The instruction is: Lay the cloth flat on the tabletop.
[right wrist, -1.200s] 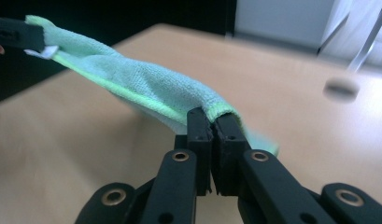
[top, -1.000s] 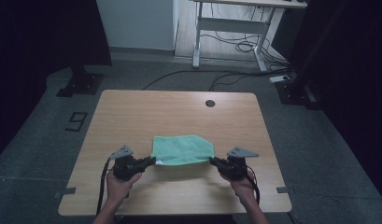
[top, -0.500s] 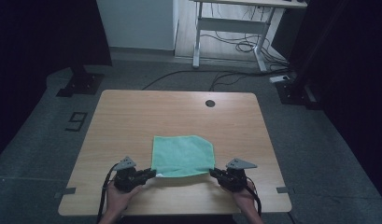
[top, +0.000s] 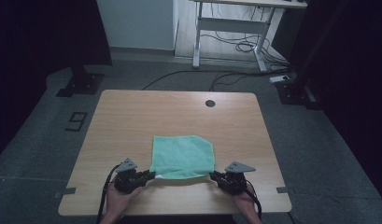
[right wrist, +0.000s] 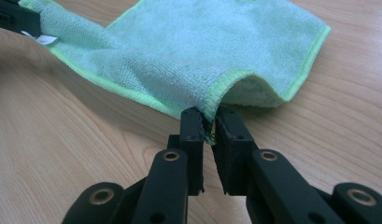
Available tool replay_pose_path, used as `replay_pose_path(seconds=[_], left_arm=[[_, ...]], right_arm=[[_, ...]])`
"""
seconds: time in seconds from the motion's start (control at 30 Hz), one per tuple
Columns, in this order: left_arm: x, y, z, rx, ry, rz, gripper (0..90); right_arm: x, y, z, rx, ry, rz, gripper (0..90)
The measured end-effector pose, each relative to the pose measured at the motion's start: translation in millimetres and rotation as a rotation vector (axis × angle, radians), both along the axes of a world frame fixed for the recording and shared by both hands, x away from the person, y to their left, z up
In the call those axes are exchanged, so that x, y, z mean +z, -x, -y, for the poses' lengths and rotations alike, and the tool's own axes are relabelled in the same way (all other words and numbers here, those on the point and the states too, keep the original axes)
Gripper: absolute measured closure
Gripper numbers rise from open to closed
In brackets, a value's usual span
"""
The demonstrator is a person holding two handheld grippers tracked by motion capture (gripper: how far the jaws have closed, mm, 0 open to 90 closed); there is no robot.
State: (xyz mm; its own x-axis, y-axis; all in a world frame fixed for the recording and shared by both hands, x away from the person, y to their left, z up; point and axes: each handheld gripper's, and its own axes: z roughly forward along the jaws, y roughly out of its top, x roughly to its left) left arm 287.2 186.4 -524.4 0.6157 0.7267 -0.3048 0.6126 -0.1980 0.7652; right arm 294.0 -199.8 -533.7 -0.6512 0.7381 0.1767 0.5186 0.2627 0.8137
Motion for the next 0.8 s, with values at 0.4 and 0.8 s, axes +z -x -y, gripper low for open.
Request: replay_pose_path(seconds=[0.4,0.8], left_arm=[[-6.8,8.3,-5.4,0.015,-0.044,-0.004,62.5],[16.8,7.2,-12.7,0.034,-0.035,0.062,55.8]], right_arm=[[-5.9,7.2,1.5,0.020,-0.017,-0.016,77.3],[13.2,23.8,12.7,-0.044,-0.002,0.094,54.0]])
